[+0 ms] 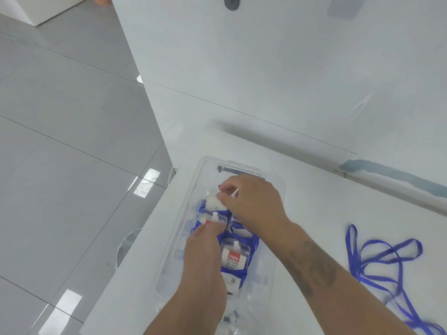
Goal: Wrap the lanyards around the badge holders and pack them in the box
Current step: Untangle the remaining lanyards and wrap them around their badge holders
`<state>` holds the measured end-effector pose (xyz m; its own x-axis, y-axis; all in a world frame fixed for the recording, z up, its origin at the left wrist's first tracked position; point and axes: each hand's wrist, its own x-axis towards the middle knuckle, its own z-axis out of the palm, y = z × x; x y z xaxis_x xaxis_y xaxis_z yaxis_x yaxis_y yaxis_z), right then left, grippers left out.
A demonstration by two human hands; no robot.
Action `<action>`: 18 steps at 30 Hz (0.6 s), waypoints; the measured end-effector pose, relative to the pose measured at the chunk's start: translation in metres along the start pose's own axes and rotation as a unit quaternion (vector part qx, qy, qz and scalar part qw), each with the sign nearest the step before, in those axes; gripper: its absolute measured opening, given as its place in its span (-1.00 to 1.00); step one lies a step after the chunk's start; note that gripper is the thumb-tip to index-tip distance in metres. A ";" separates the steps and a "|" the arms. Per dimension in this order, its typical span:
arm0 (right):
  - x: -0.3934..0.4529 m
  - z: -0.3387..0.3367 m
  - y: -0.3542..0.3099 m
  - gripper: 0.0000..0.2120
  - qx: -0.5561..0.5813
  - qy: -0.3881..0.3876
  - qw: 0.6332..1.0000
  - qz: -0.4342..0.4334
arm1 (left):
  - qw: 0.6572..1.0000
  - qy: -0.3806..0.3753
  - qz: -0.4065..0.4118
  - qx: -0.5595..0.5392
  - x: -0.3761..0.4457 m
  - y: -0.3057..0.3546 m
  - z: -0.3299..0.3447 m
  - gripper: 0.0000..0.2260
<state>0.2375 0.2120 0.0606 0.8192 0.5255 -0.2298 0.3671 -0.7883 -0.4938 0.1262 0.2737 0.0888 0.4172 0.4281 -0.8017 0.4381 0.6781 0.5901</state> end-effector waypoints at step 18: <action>-0.129 -0.012 0.070 -0.67 -0.010 0.247 0.968 0.048 | 0.706 -0.133 0.488 0.496 0.021 -0.013 -0.014 -0.56</action>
<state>0.1623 0.0854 0.0657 0.9591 0.2360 0.1564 0.2825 -0.8344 -0.4732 0.1180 0.2820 0.0625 0.9826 0.1856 0.0011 0.1258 -0.6703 0.7314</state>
